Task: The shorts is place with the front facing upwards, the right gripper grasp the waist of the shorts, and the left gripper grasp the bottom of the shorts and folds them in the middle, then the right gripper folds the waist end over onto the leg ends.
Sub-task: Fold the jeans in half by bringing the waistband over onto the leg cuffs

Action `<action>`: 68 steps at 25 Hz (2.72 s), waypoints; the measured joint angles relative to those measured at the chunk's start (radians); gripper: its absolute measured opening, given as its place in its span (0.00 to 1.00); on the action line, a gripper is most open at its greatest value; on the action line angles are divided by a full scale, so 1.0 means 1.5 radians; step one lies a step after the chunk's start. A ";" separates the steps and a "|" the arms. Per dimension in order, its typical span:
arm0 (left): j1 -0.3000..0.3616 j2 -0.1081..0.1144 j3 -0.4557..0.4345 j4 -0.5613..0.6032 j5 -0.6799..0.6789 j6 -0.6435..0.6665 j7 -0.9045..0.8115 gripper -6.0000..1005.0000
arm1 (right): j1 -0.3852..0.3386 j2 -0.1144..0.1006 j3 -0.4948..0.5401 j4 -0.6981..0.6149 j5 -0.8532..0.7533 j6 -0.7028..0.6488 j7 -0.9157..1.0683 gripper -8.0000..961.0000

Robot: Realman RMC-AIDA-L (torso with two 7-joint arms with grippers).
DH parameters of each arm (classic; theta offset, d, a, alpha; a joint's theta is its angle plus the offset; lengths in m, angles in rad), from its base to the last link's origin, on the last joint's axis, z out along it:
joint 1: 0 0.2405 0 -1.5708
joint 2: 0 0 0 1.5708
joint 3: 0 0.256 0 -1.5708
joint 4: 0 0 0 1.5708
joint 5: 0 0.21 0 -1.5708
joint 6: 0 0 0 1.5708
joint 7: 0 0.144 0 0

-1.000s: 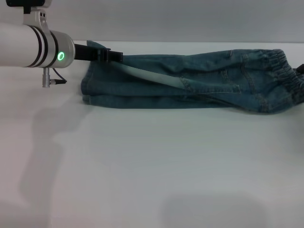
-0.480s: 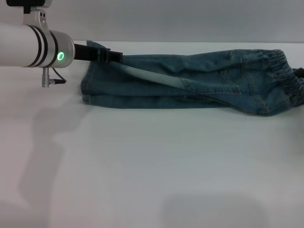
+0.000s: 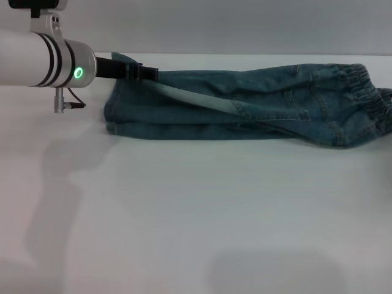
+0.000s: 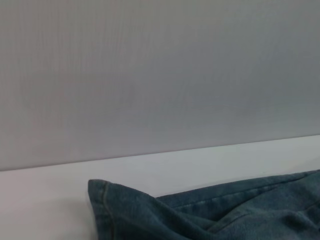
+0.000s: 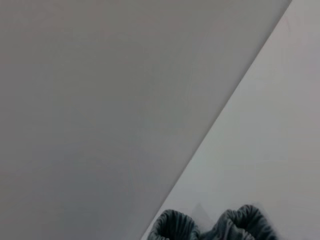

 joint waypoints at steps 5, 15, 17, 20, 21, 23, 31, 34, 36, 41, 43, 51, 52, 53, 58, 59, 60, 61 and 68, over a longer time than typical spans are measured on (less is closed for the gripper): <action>-0.001 0.000 0.000 -0.001 0.000 0.001 0.000 0.85 | 0.010 -0.004 -0.001 0.003 0.000 -0.008 -0.001 0.65; -0.005 -0.001 0.000 -0.002 0.000 0.002 0.000 0.85 | 0.019 -0.007 -0.007 0.006 -0.004 -0.022 0.000 0.65; -0.007 -0.001 0.000 -0.002 0.000 0.002 0.000 0.85 | 0.019 -0.007 -0.008 0.006 -0.004 -0.022 0.000 0.65; -0.008 -0.001 0.000 -0.002 0.000 0.001 0.000 0.85 | 0.020 -0.007 -0.014 0.007 -0.006 -0.022 0.004 0.65; -0.009 -0.001 0.000 -0.002 0.000 0.001 0.000 0.85 | 0.021 -0.007 -0.017 0.008 -0.006 -0.022 0.004 0.65; -0.009 -0.001 0.000 -0.002 0.000 0.001 0.000 0.85 | 0.023 -0.007 -0.018 0.014 -0.006 -0.020 0.006 0.65; -0.009 0.000 0.000 -0.003 0.000 -0.001 0.000 0.85 | 0.027 -0.011 -0.026 0.023 -0.006 -0.017 0.012 0.65; -0.009 0.000 0.000 -0.002 0.000 -0.002 0.000 0.85 | 0.027 -0.011 -0.028 0.023 -0.011 -0.019 0.021 0.62; -0.009 0.001 0.000 -0.002 0.000 -0.002 0.000 0.85 | 0.027 -0.012 -0.029 0.023 -0.023 -0.019 0.034 0.60; -0.009 0.001 -0.002 -0.003 0.000 -0.001 0.006 0.85 | 0.025 -0.013 -0.036 0.014 -0.033 -0.015 0.038 0.55; -0.009 0.001 -0.004 -0.003 0.000 -0.001 0.009 0.85 | 0.024 -0.013 -0.036 0.010 -0.033 -0.016 0.035 0.53; -0.007 0.001 -0.003 -0.003 0.000 -0.001 0.009 0.85 | 0.020 -0.006 -0.036 0.001 -0.034 -0.018 0.028 0.27; -0.007 0.001 -0.002 -0.003 0.000 -0.001 0.009 0.85 | 0.020 -0.005 -0.036 -0.001 -0.034 -0.017 0.026 0.23; -0.006 0.001 -0.002 -0.003 0.000 0.000 0.009 0.85 | 0.019 -0.003 -0.036 -0.005 -0.034 -0.017 0.025 0.19; 0.002 -0.001 0.004 -0.004 -0.003 0.019 0.022 0.85 | -0.001 0.018 -0.036 -0.066 -0.034 0.004 0.024 0.05; 0.005 -0.002 0.010 -0.004 -0.009 0.026 0.024 0.85 | -0.006 0.022 -0.036 -0.080 -0.034 0.011 0.025 0.04; 0.011 -0.002 0.019 -0.004 -0.020 0.038 0.029 0.85 | -0.011 0.026 -0.036 -0.097 -0.034 0.020 0.025 0.03; 0.017 -0.002 0.029 -0.005 -0.034 0.047 0.033 0.85 | -0.014 0.027 -0.036 -0.104 -0.034 0.025 0.026 0.02; 0.045 -0.001 0.053 -0.005 -0.103 0.080 0.078 0.85 | -0.016 0.029 -0.044 -0.129 -0.034 0.053 0.031 0.01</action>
